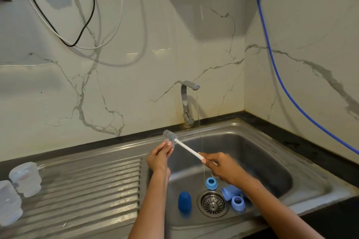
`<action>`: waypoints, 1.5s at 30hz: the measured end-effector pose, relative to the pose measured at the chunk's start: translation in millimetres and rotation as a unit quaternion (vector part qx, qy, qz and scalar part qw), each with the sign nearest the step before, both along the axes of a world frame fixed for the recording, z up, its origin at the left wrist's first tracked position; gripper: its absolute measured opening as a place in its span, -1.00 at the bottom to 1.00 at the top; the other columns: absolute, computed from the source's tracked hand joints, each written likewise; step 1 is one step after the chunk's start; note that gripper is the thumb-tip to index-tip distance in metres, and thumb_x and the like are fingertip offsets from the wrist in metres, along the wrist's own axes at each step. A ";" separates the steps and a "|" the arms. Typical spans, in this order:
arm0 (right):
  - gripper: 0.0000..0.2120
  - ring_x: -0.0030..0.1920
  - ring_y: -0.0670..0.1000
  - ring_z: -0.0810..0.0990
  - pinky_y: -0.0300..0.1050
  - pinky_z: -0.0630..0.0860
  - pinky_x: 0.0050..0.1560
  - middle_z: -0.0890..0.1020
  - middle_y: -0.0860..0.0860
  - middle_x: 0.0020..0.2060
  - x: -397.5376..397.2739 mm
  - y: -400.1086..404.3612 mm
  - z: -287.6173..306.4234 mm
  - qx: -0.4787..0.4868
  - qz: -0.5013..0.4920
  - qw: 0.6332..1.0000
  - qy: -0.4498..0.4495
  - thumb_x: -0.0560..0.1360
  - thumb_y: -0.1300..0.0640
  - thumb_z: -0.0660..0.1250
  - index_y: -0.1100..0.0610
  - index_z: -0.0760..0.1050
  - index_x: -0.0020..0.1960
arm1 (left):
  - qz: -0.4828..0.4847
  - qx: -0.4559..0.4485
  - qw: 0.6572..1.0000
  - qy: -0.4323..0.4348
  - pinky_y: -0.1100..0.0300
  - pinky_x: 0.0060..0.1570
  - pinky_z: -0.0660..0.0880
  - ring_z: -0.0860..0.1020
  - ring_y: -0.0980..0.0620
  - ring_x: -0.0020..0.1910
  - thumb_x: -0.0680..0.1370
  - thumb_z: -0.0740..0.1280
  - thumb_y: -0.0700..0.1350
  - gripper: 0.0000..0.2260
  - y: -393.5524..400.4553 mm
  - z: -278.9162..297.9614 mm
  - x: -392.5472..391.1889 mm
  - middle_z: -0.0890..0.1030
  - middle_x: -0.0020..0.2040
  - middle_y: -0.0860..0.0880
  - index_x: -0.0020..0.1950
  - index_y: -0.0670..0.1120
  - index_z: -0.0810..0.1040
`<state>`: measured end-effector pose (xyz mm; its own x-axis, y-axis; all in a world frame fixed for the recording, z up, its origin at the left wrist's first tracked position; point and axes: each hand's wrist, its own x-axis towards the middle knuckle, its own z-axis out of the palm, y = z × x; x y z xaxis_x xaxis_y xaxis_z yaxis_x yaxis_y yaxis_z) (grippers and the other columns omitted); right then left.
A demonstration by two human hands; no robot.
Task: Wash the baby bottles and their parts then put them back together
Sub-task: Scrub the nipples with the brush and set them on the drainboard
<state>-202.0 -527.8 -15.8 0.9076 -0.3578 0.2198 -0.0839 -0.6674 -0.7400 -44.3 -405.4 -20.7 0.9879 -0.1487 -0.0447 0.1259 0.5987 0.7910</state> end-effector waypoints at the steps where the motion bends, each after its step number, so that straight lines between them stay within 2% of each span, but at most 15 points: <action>1: -0.71 -0.56 -0.20 0.37 -0.40 0.29 -0.51 0.41 -0.07 -0.45 -2.1 -0.3 0.9 0.021 0.007 1.000 0.005 0.63 0.08 0.20 0.01 0.50 0.32 | 0.015 0.000 1.000 0.008 0.29 -0.29 0.61 0.66 0.08 -0.35 0.42 0.39 -0.45 -0.69 1.1 -1.5 1.1 0.62 0.00 -0.29 0.15 -0.42 0.52; 5: -0.74 -0.58 -0.18 0.33 -0.33 0.29 -0.56 0.40 0.00 -0.48 -16.5 -7.6 -0.5 0.089 0.039 0.995 0.023 0.62 0.06 0.22 0.04 0.53 0.27 | 0.052 0.007 0.998 0.031 0.32 -0.29 0.60 0.63 0.00 -0.21 0.42 0.40 -0.42 -0.77 5.5 -5.7 6.2 0.63 0.00 -0.27 0.08 -0.37 0.56; 9: -0.76 -0.56 -0.19 0.35 -0.38 0.31 -0.51 0.41 -0.05 -0.46 -5.6 -3.3 -0.8 0.005 -0.003 1.000 0.015 0.63 0.08 0.20 0.01 0.53 0.25 | -0.001 0.041 0.999 -0.028 0.30 -0.27 0.61 0.65 0.06 -0.32 0.43 0.38 -0.44 -0.73 -4.1 -3.5 0.4 0.65 -0.13 -0.18 0.12 -0.38 0.55; 11: -0.74 -0.55 -0.18 0.35 -0.39 0.31 -0.51 0.42 -0.07 -0.45 0.7 2.0 1.0 0.005 -0.007 1.000 0.011 0.63 0.07 0.19 -0.02 0.51 0.28 | -0.009 0.053 0.998 -0.043 0.29 -0.26 0.61 0.65 0.05 -0.31 0.43 0.38 -0.44 -0.75 -6.0 -2.5 0.8 0.65 -0.13 -0.17 0.10 -0.36 0.56; 15: -0.78 -0.56 -0.18 0.38 -0.26 0.33 -0.50 0.43 -0.03 -0.45 -11.2 -5.8 1.4 0.061 0.017 0.998 0.024 0.62 0.03 0.22 0.02 0.56 0.19 | 0.060 0.041 0.997 0.003 0.33 -0.31 0.59 0.62 -0.02 -0.25 0.42 0.39 -0.45 -0.74 -2.8 -4.2 9.0 0.62 -0.07 -0.26 0.10 -0.38 0.56; 18: -0.79 -0.55 -0.15 0.31 -0.24 0.28 -0.53 0.40 -0.08 -0.52 -18.3 -4.9 -4.9 0.106 0.064 0.992 0.030 0.60 0.00 0.24 -0.10 0.54 0.21 | 0.092 0.045 0.994 0.043 0.20 -0.14 0.58 0.62 -0.10 -0.09 0.44 0.37 -0.44 -0.77 1.3 -6.4 14.0 0.62 -0.03 -0.25 0.10 -0.36 0.57; 22: -0.74 -0.56 -0.18 0.35 -0.35 0.31 -0.50 0.43 -0.12 -0.51 0.1 -0.1 -10.3 0.028 0.031 0.999 0.003 0.61 0.03 0.24 -0.12 0.51 0.27 | 0.058 0.046 0.997 0.028 0.21 -0.16 0.60 0.60 -0.09 -0.15 0.45 0.33 -0.48 -0.72 -0.1 -4.3 12.9 0.60 0.00 -0.26 0.16 -0.42 0.53; 25: -0.71 -0.54 -0.22 0.40 -0.36 0.36 -0.45 0.50 -0.12 -0.43 7.9 0.8 -16.7 -0.006 0.020 1.000 -0.009 0.60 0.00 0.23 -0.09 0.50 0.31 | 0.044 0.036 0.998 0.035 0.13 0.02 0.53 0.59 -0.13 -0.02 0.47 0.32 -0.46 -0.72 2.4 -4.9 14.4 0.59 0.03 -0.25 0.18 -0.40 0.52; 29: -0.69 -0.49 -0.16 0.37 -0.36 0.34 -0.47 0.45 -0.10 -0.42 16.6 3.5 -12.6 0.010 -0.030 0.999 -0.027 0.62 0.02 0.21 -0.06 0.48 0.35 | -0.022 0.010 0.999 0.027 0.25 -0.18 0.61 0.61 -0.02 -0.11 0.48 0.33 -0.41 -0.83 -2.1 -0.7 6.6 0.62 -0.07 -0.17 0.06 -0.31 0.55; 31: -0.70 -0.51 -0.16 0.36 -0.36 0.31 -0.53 0.43 -0.06 -0.43 15.0 1.1 -8.0 0.046 -0.050 0.997 -0.027 0.62 0.04 0.20 -0.05 0.48 0.34 | -0.062 -0.016 0.997 0.035 0.21 -0.17 0.58 0.60 0.02 -0.11 0.50 0.32 -0.38 -0.84 -4.8 0.9 0.8 0.61 -0.08 -0.14 0.07 -0.28 0.55; 34: -0.74 -0.59 -0.19 0.32 -0.28 0.24 -0.56 0.38 -0.02 -0.47 2.1 0.7 -5.4 0.135 -0.011 0.991 -0.004 0.62 0.03 0.20 -0.12 0.49 0.28 | -0.115 -0.075 0.988 0.070 0.12 -0.12 0.55 0.60 0.02 -0.05 0.53 0.30 -0.33 -0.86 4.7 -0.3 5.8 0.61 0.00 -0.15 0.07 -0.25 0.56; 37: -0.78 -0.55 -0.13 0.27 -0.27 0.19 -0.56 0.36 0.00 -0.47 -11.7 -1.4 1.0 0.205 0.045 0.977 0.022 0.62 -0.01 0.21 -0.11 0.50 0.23 | -0.133 -0.116 0.980 0.094 0.25 -0.20 0.60 0.61 0.02 -0.03 0.53 0.30 -0.33 -0.91 11.3 -2.0 16.7 0.61 0.03 -0.17 0.00 -0.25 0.57; 41: -0.81 -0.53 -0.11 0.25 -0.30 0.22 -0.57 0.37 -0.01 -0.48 -19.3 -9.4 5.1 0.216 0.069 0.973 0.044 0.61 -0.03 0.21 -0.10 0.53 0.17 | -0.128 -0.113 0.978 0.121 0.30 -0.34 0.59 0.61 0.00 -0.06 0.51 0.32 -0.34 -0.92 7.0 -2.6 15.6 0.61 0.00 -0.19 -0.03 -0.27 0.57; 45: -0.76 -0.54 -0.12 0.27 -0.30 0.26 -0.58 0.37 -0.02 -0.49 -11.2 -7.2 1.0 0.228 0.059 0.970 0.056 0.62 -0.03 0.20 -0.09 0.48 0.26 | -0.171 -0.086 0.970 0.150 0.27 -0.39 0.60 0.59 -0.02 -0.13 0.52 0.29 -0.39 -0.93 4.7 0.6 12.1 0.60 -0.09 -0.22 -0.07 -0.30 0.56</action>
<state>-213.2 -534.9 -14.7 0.9572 -0.2868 -0.0388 -0.1232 -0.2824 -0.9514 -32.2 -400.7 -20.1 0.8259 -0.4962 -0.2678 0.5493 0.6011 0.5805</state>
